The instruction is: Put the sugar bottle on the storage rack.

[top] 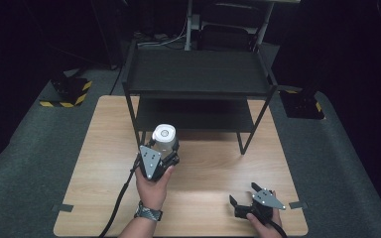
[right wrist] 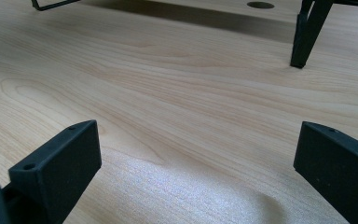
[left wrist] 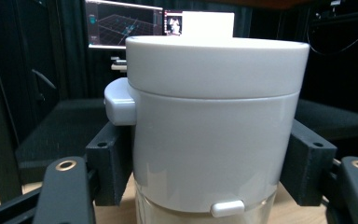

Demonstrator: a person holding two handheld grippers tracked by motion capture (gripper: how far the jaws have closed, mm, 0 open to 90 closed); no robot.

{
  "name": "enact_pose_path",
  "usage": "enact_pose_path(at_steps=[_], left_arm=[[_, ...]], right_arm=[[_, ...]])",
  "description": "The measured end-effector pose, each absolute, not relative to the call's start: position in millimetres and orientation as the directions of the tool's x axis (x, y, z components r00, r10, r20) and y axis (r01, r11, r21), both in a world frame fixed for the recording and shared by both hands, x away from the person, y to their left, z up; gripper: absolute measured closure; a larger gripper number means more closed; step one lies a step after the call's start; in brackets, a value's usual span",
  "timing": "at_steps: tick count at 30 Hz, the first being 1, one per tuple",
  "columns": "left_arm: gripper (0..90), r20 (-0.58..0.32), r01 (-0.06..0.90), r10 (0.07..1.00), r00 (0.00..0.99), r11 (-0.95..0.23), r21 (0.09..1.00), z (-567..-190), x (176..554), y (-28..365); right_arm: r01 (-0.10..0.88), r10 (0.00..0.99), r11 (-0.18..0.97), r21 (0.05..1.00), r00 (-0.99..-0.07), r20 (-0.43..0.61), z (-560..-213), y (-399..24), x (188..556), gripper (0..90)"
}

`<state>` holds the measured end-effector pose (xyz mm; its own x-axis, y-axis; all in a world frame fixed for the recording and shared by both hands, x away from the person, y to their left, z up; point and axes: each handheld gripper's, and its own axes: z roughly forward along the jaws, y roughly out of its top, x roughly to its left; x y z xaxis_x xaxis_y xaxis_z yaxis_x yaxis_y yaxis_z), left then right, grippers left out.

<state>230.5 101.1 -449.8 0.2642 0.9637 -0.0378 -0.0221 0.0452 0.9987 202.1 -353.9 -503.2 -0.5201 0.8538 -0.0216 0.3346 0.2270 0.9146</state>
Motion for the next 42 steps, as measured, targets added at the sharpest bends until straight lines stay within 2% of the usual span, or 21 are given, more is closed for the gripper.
enact_pose_path(at_steps=[8,28,42], left_arm=[[29.9,-0.022,-0.039,0.969,0.245,0.032,0.999,-430,244,97],[30.4,-0.009,-0.046,0.98,0.2,0.019,0.999,-410,286,85],[30.6,-0.035,-0.038,0.983,0.182,0.043,0.998,-402,301,87]], right_arm=[[0.336,0.855,0.222,0.915,-0.518,-0.018,-503,-354,202,0.6],[0.332,0.854,0.218,0.918,-0.521,-0.014,-504,-356,202,0.5],[0.33,0.852,0.217,0.919,-0.523,-0.013,-504,-357,202,0.6]])
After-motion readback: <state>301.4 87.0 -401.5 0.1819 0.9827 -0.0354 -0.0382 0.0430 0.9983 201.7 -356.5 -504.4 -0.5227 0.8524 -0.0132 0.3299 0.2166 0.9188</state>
